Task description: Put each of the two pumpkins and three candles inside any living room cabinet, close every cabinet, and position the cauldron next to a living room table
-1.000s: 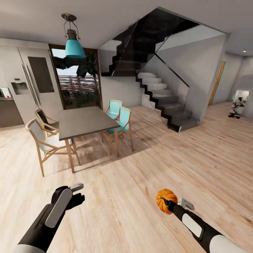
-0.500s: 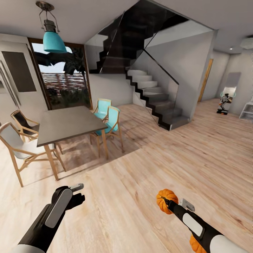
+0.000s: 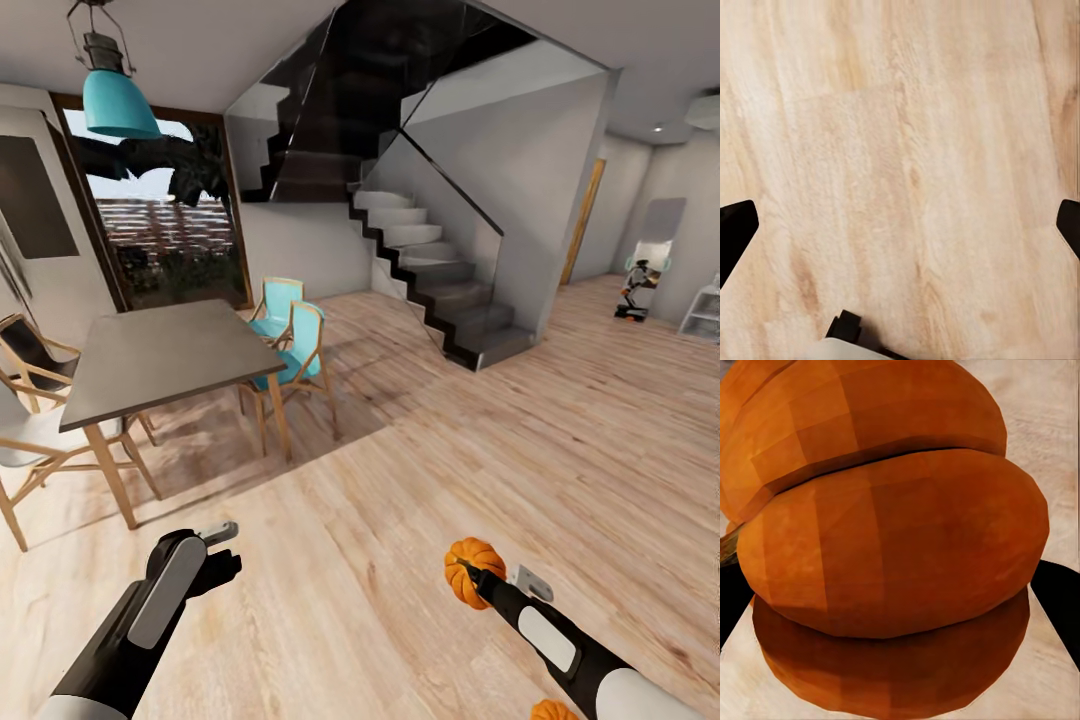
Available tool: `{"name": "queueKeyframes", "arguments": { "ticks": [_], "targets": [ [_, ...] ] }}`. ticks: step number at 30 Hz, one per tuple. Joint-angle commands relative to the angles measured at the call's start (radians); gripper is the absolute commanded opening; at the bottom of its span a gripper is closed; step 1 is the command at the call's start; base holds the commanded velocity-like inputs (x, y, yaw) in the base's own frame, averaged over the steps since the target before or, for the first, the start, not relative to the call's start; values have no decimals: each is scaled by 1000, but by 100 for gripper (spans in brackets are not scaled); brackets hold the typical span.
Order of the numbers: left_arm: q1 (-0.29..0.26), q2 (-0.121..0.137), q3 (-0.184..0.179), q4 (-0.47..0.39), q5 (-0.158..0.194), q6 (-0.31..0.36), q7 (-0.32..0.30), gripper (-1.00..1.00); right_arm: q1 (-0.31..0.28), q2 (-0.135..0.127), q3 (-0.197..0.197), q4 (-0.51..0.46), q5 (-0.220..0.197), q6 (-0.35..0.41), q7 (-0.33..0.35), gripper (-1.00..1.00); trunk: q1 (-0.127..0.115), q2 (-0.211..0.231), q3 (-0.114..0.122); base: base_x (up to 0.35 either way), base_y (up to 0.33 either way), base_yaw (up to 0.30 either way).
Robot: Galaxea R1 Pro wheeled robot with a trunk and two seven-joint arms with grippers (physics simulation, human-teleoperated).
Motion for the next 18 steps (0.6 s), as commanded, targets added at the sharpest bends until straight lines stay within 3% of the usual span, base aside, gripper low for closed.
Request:
{"name": "queueKeyframes", "arguments": {
  "ticks": [1, 6, 18],
  "targets": [
    [-1, 1, -2, -1, 9, 2, 10, 100, -1, -1, 5, -3, -9, 2, -7, -100, 1, -1, -2, 251, -98, -152],
    [-1, 1, -2, -1, 9, 2, 10, 100, -1, -2, 5, -3, -56, 3, -5, -100, 1, -1, -8, 123, -28, -193],
    [-1, 3, -2, -1, 9, 2, 10, 100, -1, -2, 5, -2, -63, 3, -6, -100, 1, -1, -19, 5, -1, -238]
  ]
}}
